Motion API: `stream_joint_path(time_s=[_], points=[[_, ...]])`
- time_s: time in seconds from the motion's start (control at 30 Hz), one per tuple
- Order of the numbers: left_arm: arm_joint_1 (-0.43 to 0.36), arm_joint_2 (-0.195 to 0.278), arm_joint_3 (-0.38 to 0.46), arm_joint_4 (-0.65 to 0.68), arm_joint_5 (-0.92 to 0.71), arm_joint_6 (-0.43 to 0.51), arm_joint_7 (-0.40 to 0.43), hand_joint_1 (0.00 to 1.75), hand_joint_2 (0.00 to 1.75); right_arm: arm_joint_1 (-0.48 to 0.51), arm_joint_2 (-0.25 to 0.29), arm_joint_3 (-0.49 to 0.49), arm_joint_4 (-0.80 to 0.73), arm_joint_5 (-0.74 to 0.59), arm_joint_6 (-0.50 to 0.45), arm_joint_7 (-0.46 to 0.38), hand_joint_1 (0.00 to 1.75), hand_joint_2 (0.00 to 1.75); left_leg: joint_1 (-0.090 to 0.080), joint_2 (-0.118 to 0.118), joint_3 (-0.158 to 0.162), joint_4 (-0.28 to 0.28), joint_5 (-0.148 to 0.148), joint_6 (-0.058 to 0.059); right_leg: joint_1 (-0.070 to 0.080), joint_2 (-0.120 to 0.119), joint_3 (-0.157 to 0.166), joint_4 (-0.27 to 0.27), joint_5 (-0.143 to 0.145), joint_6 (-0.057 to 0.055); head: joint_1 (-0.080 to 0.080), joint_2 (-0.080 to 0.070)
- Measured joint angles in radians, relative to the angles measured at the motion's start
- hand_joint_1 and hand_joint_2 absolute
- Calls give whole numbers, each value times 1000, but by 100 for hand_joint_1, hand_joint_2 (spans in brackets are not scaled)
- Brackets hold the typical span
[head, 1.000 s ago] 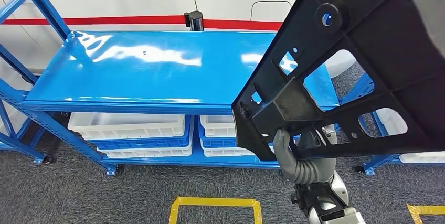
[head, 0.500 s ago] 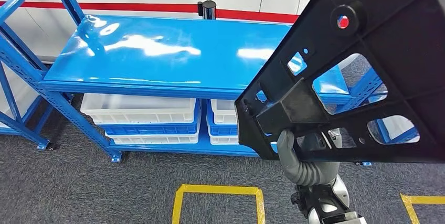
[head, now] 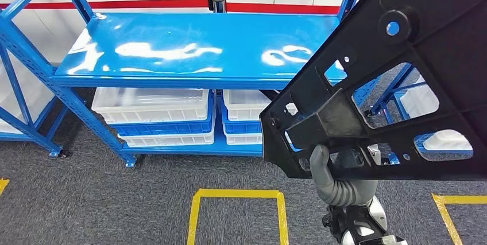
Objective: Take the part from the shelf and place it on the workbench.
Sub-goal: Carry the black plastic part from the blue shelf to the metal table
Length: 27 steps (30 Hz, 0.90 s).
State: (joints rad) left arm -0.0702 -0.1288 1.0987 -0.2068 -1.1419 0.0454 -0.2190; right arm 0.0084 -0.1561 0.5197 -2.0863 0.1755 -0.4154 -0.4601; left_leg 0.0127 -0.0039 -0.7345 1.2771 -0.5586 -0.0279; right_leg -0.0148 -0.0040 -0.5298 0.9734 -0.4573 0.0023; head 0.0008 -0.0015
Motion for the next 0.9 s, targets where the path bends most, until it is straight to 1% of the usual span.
stream_joint_path(time_s=[0.03,0.07,0.1,0.13,0.17,0.2,0.23,0.27,0.3,0.33,0.37,0.4,0.43,0.47,0.5,0.53,0.57,0.6,0.63,0.67,0.7,0.73,0.77,0.8,0.83,0.87,0.9], points=[[0,0,-1,0,-1,0,0,0,175,2,0,0,0,0,0,0,175,175,3,0,9,31,6,-4,0,0,-14,4,10,3,0,0],[0,0,-2,0,-3,0,2,0,175,5,0,0,0,0,0,0,175,175,7,0,37,25,29,-8,-2,-1,-29,9,18,7,0,0],[0,0,-4,0,-6,0,5,0,175,10,0,-1,0,0,0,0,175,175,11,0,82,-19,54,-11,-3,-1,-43,17,24,11,0,0],[-1,-1,-7,0,-12,0,9,0,175,16,0,-2,-2,0,0,0,175,175,15,-1,136,-84,60,-16,-4,-1,-57,26,28,16,-1,0],[-1,-3,-10,0,-19,0,15,0,175,25,0,-2,-4,0,-1,0,175,175,15,-4,184,-152,55,-16,-3,-1,-68,35,33,21,-1,0],[-1,-6,-14,0,-27,0,21,0,175,35,-1,-3,-7,1,-2,-1,175,175,14,-7,213,-203,43,-14,-2,-2,-76,42,37,28,0,0],[-1,-9,-18,1,-37,0,26,0,175,45,-2,-4,-10,3,-2,-2,175,175,9,-9,225,-230,31,-8,0,-3,-82,46,44,36,-1,0],[0,-11,-24,1,-47,0,30,0,175,55,-4,-4,-13,5,0,-2,175,175,5,-10,221,-240,33,3,0,-3,-86,45,52,45,0,0],[2,-14,-29,1,-57,2,31,0,175,63,-6,-4,-14,6,4,-1,175,175,3,-7,210,-242,41,16,-2,-3,-92,45,58,52,-2,0],[3,-15,-35,2,-64,7,25,0,175,70,-9,-4,-15,7,9,2,175,175,1,-4,199,-243,52,31,-4,-2,-101,50,51,56,-3,0],[4,-17,-40,2,-69,13,15,0,175,74,-11,-4,-15,5,15,6,175,175,1,-1,185,-245,64,44,-6,-1,-115,69,27,54,-2,0],[5,-18,-44,2,-71,23,-1,0,175,74,-13,-4,-15,1,23,12,175,175,1,2,169,-247,78,55,-7,0,-135,110,-13,50,-1,0],[5,-18,-47,2,-69,31,-19,0,175,70,-14,-4,-14,-5,32,16,175,175,0,3,153,-246,92,62,-7,1,-156,169,-60,44,1,0],[4,-18,-49,2,-64,38,-37,0,175,63,-13,-4,-12,-12,41,19,175,175,0,4,135,-246,106,64,-7,1,-175,238,-101,43,3,0],[3,-18,-50,2,-57,45,-54,0,175,53,-12,-4,-9,-21,51,21,175,175,-1,5,117,-245,121,64,-7,1,-185,299,-125,46,4,0],[1,-17,-50,2,-46,49,-68,0,175,42,-10,-3,-5,-30,61,22,175,175,-2,6,99,-245,136,63,-7,1,-181,336,-127,55,4,0],[0,-16,-49,2,-35,52,-80,0,175,29,-6,-3,0,-40,70,23,175,175,-2,7,81,-244,151,61,-7,2,-157,336,-110,66,4,0],[-2,-14,-48,2,-23,52,-91,0,175,16,-1,-2,6,-49,79,24,175,175,-2,8,64,-244,165,58,-7,2,-116,300,-87,75,4,0],[-4,-13,-46,2,-12,49,-99,0,175,2,4,-1,12,-56,86,25,175,175,-2,7,50,-244,179,55,-6,2,-58,235,-72,79,5,0],[-6,-11,-44,2,-4,44,-104,0,175,-10,10,-1,17,-60,93,26,175,175,-3,6,38,-243,192,50,-4,1,10,148,-72,75,5,0],[-7,-9,-41,1,1,39,-107,0,175,-19,15,-1,21,-64,97,26,175,175,-4,5,33,-244,204,44,-1,1,59,77,-83,67,3,0],[-8,-6,-38,1,3,36,-108,0,175,-25,20,0,25,-68,102,25,175,175,-5,5,31,-247,217,38,1,1,91,26,-96,57,3,0],[-7,-2,-36,0,3,36,-108,0,175,-28,24,0,31,-73,105,23,175,175,-5,5,30,-253,230,30,5,1,102,0,-102,49,3,0],[-5,2,-34,0,4,38,-107,0,175,-28,28,0,38,-80,108,17,175,175,-3,5,30,-261,243,23,5,1,92,-1,-94,41,2,0],[-3,9,-31,0,6,42,-107,0,175,-27,32,1,46,-89,108,10,175,175,0,5,25,-262,240,17,2,0,82,-2,-82,32,2,0],[0,15,-28,0,9,46,-106,0,175,-23,37,0,55,-99,106,3,175,175,2,5,17,-250,215,12,0,-1,70,-2,-69,22,0,0],[3,21,-25,0,11,48,-106,0,175,-18,44,0,62,-110,100,-4,175,175,3,4,5,-218,169,9,-4,-2,56,-3,-54,13,-2,0]])
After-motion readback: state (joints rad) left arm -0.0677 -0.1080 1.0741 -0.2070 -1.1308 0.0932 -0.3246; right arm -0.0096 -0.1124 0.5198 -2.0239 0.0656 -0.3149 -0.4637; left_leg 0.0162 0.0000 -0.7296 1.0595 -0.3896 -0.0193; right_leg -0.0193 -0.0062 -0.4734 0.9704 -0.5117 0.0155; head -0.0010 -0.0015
